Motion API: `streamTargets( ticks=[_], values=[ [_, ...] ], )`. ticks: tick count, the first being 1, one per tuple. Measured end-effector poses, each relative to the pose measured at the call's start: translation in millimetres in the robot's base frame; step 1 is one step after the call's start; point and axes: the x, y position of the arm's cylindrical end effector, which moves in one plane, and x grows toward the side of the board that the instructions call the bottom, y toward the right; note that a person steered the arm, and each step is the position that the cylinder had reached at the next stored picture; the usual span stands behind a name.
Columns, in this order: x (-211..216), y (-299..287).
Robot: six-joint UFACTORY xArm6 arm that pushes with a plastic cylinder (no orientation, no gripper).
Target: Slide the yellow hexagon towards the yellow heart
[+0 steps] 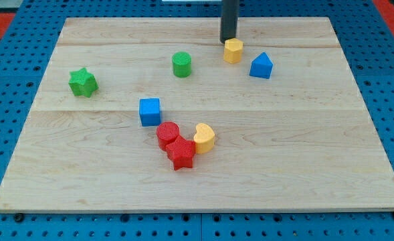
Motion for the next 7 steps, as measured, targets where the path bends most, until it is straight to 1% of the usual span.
streamTargets(
  ticks=[1, 2, 3, 4, 5, 6, 7],
  values=[
    [36.7, 4.0],
    [79.6, -4.2],
    [106.1, 13.5],
    [151.9, 14.9],
    [184.1, -1.6],
    [195.0, -20.8],
    [217.8, -44.4]
  ],
)
